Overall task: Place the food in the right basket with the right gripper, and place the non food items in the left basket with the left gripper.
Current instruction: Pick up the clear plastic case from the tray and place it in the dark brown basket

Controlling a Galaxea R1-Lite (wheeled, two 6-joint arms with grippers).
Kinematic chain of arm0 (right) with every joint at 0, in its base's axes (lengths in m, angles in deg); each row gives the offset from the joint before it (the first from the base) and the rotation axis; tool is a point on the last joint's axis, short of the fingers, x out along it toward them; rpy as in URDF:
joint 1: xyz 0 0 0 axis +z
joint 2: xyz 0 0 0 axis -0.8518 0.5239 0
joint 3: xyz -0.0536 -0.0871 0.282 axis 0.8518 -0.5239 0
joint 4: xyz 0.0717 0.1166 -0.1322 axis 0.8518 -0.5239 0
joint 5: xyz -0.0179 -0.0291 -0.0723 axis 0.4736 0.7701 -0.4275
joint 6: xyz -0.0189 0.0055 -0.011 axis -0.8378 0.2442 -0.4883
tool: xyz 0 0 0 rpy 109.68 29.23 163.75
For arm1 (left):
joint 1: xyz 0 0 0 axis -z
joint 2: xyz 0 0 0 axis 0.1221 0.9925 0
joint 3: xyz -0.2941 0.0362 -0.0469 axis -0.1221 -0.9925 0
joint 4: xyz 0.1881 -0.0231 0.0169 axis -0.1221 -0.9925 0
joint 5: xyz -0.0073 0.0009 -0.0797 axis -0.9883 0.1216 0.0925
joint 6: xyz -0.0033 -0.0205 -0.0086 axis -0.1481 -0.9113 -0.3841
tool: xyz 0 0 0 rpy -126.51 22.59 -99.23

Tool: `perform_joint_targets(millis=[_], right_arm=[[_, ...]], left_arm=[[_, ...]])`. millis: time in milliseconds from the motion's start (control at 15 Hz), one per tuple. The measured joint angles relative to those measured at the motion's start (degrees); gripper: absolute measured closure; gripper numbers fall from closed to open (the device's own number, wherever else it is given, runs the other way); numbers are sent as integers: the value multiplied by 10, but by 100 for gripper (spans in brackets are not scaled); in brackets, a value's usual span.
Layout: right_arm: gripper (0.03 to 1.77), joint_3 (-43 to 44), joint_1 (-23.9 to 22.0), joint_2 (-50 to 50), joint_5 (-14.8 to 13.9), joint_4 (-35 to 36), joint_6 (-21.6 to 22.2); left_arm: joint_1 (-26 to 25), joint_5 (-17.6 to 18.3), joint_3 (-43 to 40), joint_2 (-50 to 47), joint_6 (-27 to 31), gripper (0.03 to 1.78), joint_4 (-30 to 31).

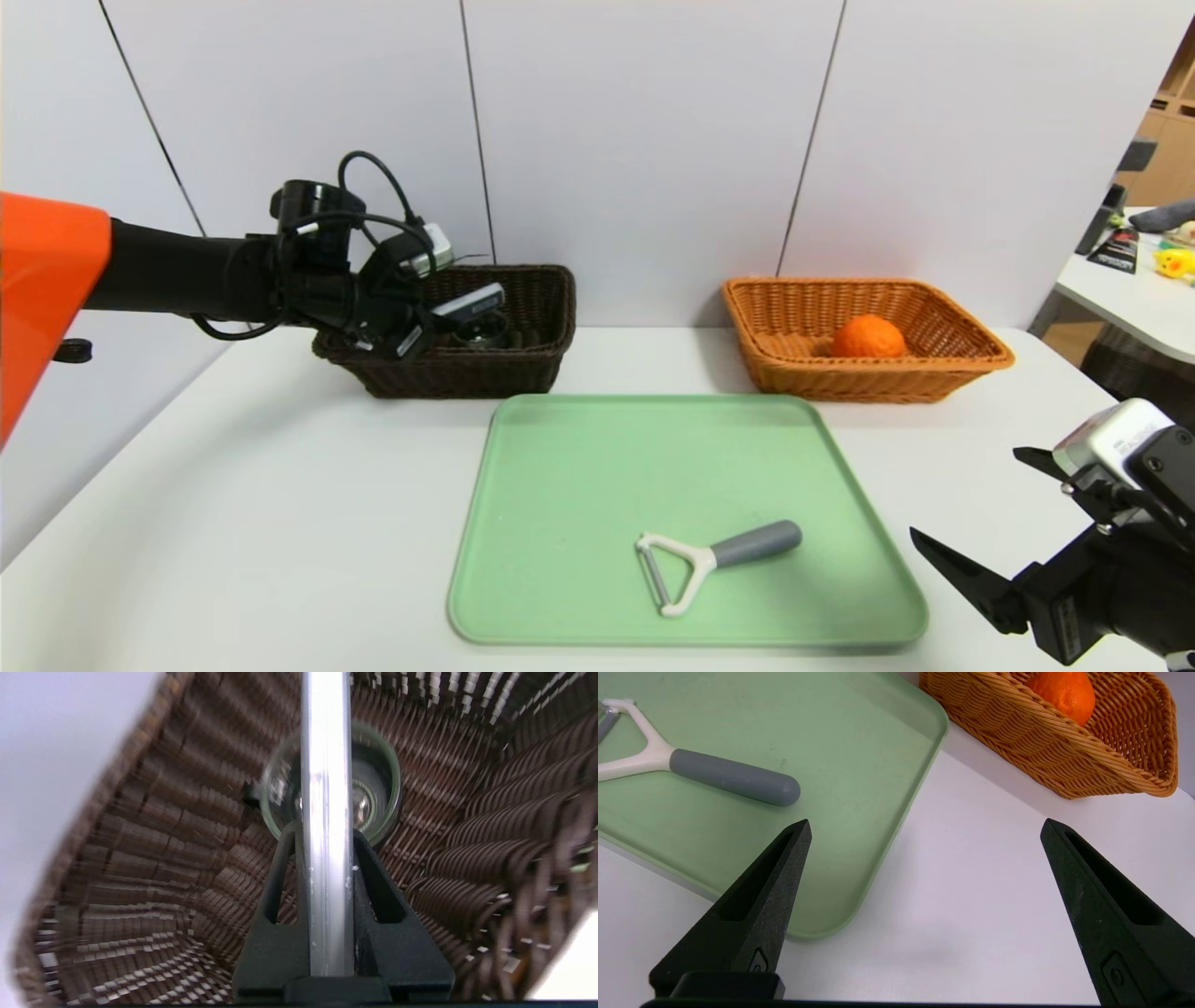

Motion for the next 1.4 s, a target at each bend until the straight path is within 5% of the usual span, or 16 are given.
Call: perform_joint_targets(millis=[400, 800, 1400], right_arm=[[11, 0, 0, 18, 0, 0, 0], [11, 1, 9, 35, 0, 1, 1], [11, 1, 14, 73, 0, 36, -2]], left_arm=[[0, -45, 23, 16, 10, 149, -44], [-1, -44, 54, 17, 5, 75, -47], [-1, -8, 82, -41, 0, 31, -99]])
